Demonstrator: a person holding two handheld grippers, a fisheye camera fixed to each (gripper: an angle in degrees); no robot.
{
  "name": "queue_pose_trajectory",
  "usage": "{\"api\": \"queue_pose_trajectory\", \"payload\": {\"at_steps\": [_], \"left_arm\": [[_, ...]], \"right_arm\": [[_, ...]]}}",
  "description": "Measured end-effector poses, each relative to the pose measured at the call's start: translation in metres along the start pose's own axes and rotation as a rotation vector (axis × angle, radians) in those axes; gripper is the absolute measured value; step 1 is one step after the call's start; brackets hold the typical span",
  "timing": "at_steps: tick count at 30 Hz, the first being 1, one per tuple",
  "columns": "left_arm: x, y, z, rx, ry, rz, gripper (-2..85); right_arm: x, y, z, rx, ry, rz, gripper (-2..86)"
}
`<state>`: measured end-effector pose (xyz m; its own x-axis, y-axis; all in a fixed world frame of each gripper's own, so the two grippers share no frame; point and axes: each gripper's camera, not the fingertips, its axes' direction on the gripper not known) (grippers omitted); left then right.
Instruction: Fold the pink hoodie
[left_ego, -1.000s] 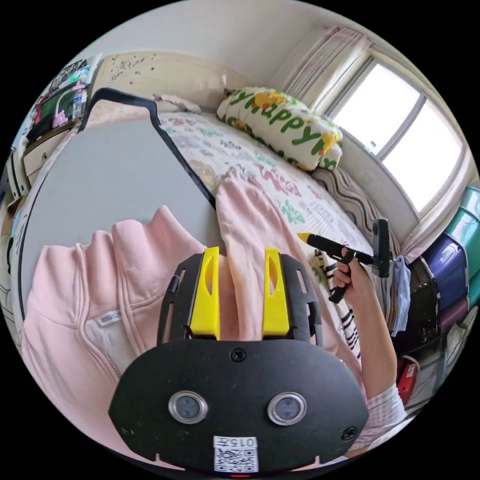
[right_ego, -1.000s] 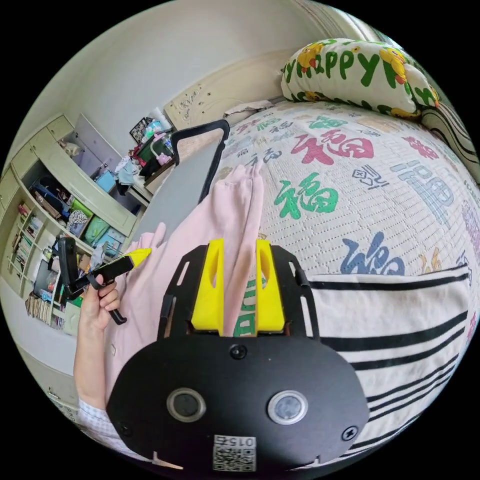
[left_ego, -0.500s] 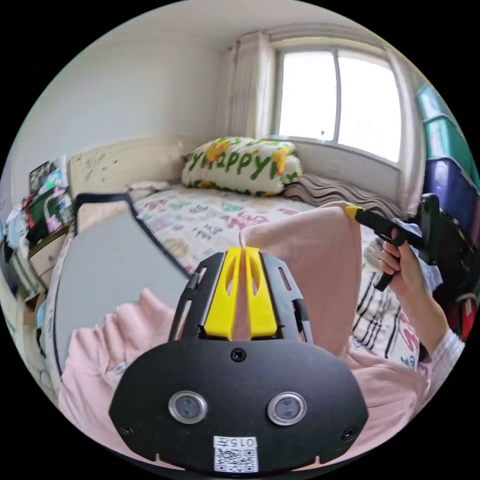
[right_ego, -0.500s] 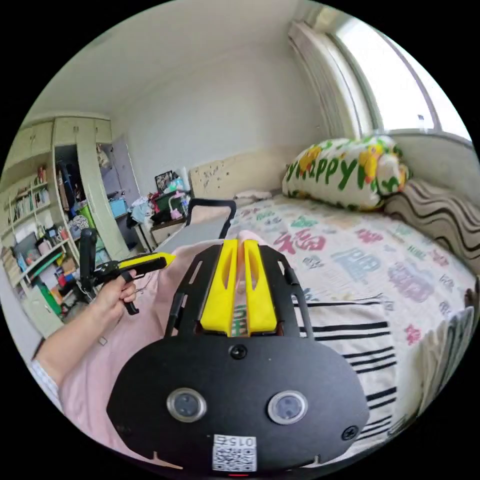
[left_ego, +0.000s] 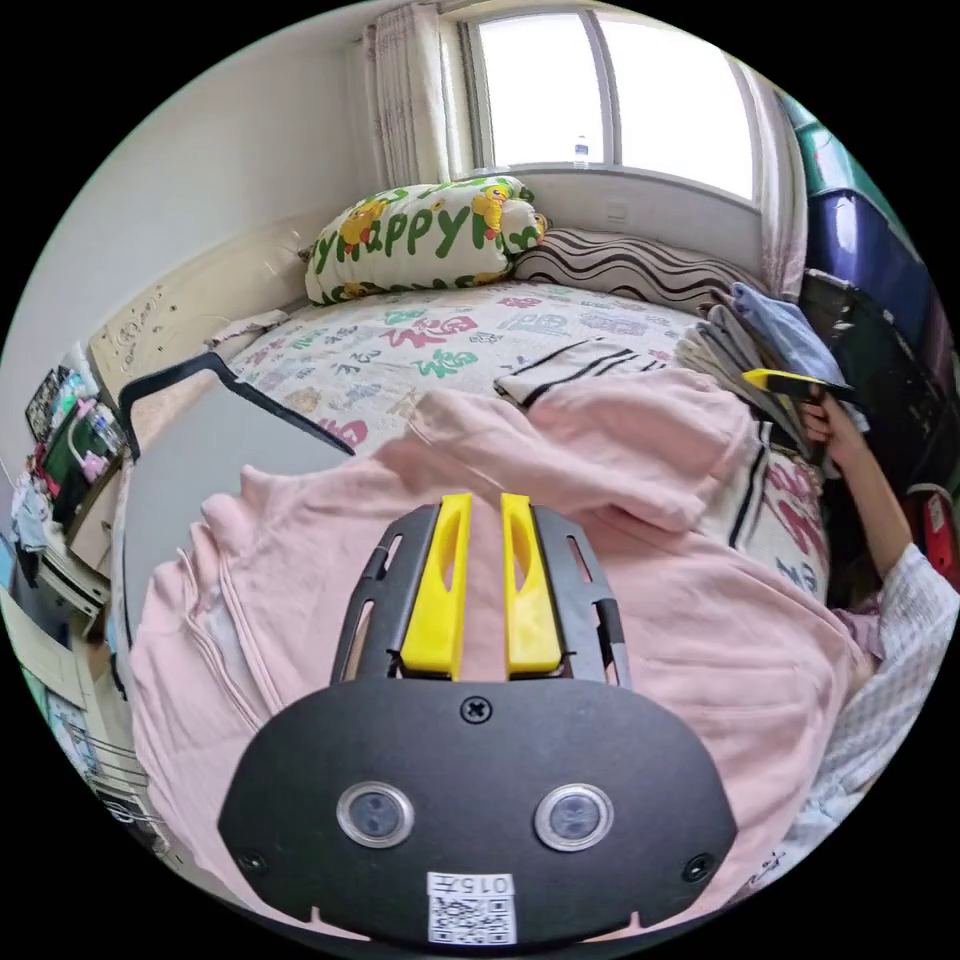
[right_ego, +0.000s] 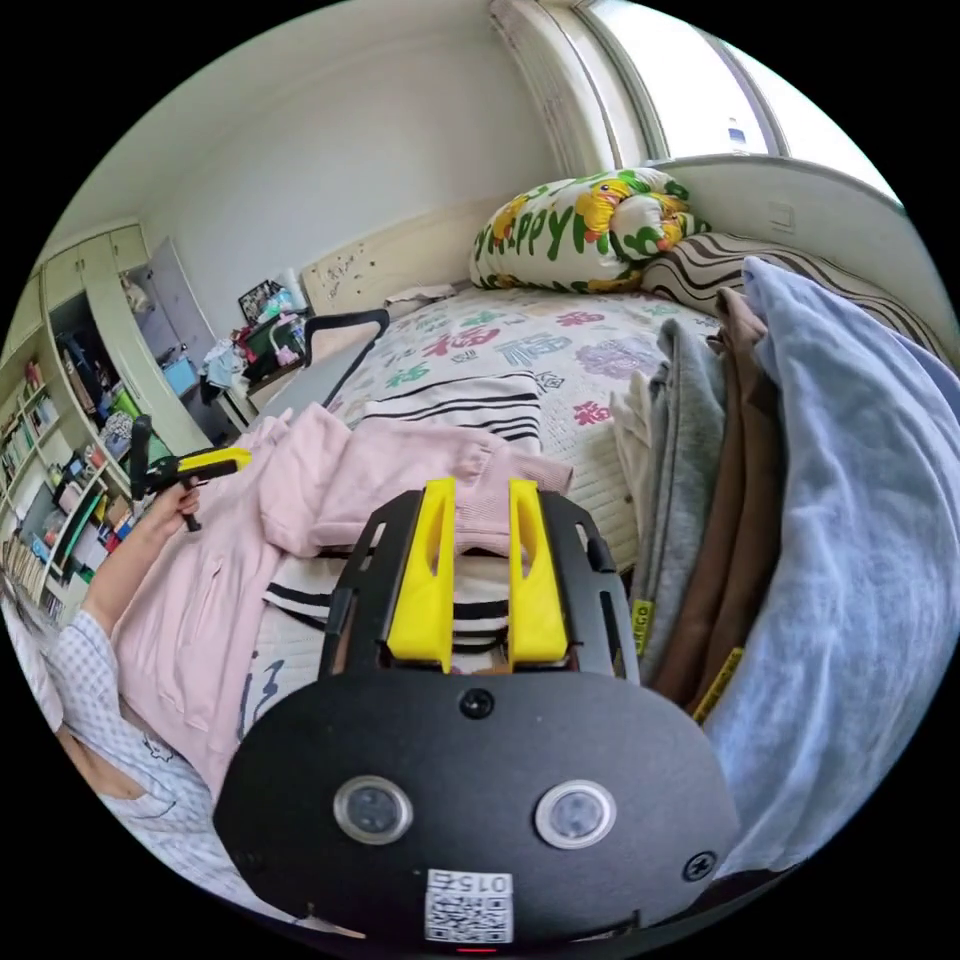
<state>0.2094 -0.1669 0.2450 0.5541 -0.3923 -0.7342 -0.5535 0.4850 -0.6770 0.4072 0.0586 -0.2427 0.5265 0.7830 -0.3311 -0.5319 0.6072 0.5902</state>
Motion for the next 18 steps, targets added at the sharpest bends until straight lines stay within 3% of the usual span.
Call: {"api": "queue_pose_trajectory", "payload": {"at_steps": [5,9,13,18], "left_arm": [[-0.019,0.076,-0.074,0.035,0.049,-0.111,5.7],[-0.039,0.137,-0.134,0.067,0.032,-0.223,5.8],[-0.059,0.212,-0.204,0.128,-0.057,-0.372,5.7],[-0.072,0.291,-0.263,0.138,-0.205,-0.538,5.6]], "right_arm": [[0.019,-0.03,0.067,-0.205,-0.048,0.04,13.8],[0.027,-0.033,0.065,-0.207,-0.086,0.068,12.5],[0.019,-0.037,0.032,-0.119,-0.094,0.051,4.7],[-0.005,-0.065,-0.012,0.007,0.214,-0.028,3.6]]}}
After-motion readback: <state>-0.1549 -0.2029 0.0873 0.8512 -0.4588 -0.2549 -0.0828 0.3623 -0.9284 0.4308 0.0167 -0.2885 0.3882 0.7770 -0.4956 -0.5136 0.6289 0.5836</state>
